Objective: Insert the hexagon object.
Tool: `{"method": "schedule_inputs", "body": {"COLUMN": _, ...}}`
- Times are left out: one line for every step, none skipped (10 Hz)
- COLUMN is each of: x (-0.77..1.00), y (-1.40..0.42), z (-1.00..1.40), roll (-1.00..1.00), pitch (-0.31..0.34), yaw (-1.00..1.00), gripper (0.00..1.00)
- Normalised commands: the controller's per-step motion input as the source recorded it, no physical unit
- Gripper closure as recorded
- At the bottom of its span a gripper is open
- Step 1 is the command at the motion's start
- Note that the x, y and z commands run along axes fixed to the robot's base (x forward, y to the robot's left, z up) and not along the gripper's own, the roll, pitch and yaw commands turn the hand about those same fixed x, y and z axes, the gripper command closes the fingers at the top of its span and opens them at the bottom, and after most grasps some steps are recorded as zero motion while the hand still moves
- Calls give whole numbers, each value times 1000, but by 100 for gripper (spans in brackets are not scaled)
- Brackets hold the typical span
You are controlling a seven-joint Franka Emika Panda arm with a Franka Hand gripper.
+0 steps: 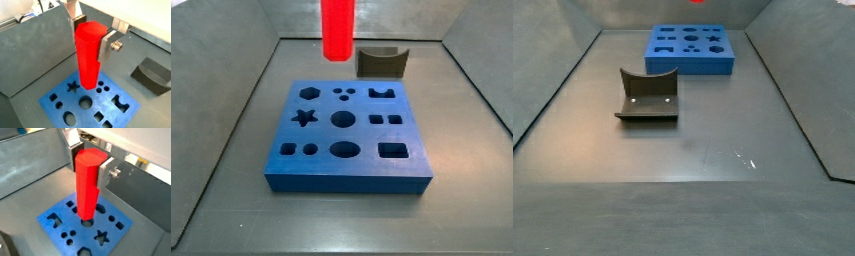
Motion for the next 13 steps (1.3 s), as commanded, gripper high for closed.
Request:
{"method": "schedule_inputs", "body": {"x": -103, "y": 91, "z": -203, "roll": 0, "pitch": -54, "yaw": -889, "gripper": 100}}
{"method": "schedule_inputs", "body": {"x": -143, "y": 146, "z": -226, "roll": 0, "pitch": -43, "yaw": -846, "gripper": 100}}
{"method": "schedule_inputs", "body": {"x": -171, "y": 191, "z": -243, "roll": 0, "pitch": -29, "yaw": -800, "gripper": 100}}
{"method": "schedule_inputs", "body": {"x": -226, "y": 297, "z": -289, "roll": 0, "pitch": -6, "yaw": -694, "gripper": 100}}
{"method": "schedule_inputs", "body": {"x": -246, "y": 340, "z": -289, "roll": 0, "pitch": -9, "yaw": -646, "gripper": 100}}
{"method": "schedule_inputs", "body": {"x": -237, "y": 323, "z": -280, "roll": 0, "pitch": -13, "yaw": -660, "gripper": 100}}
{"method": "schedule_inputs", "body": {"x": -269, "y": 309, "z": -300, "roll": 0, "pitch": -24, "yaw": -666, "gripper": 100}}
{"method": "schedule_inputs", "body": {"x": -163, "y": 200, "z": -320, "roll": -101, "pitch": -221, "yaw": -617, "gripper": 100}}
{"method": "schedule_inputs", "body": {"x": -97, "y": 160, "z": -317, "roll": -211, "pitch": -324, "yaw": -563, "gripper": 100}}
{"method": "schedule_inputs", "body": {"x": -46, "y": 240, "z": -234, "roll": -240, "pitch": -359, "yaw": -471, "gripper": 100}}
{"method": "schedule_inputs", "body": {"x": -69, "y": 291, "z": -263, "roll": -224, "pitch": -350, "yaw": -429, "gripper": 100}}
{"method": "schedule_inputs", "body": {"x": -249, "y": 209, "z": -449, "roll": -3, "pitch": -196, "yaw": -520, "gripper": 100}}
{"method": "schedule_inputs", "body": {"x": -217, "y": 160, "z": -323, "roll": 0, "pitch": -33, "yaw": -563, "gripper": 100}}
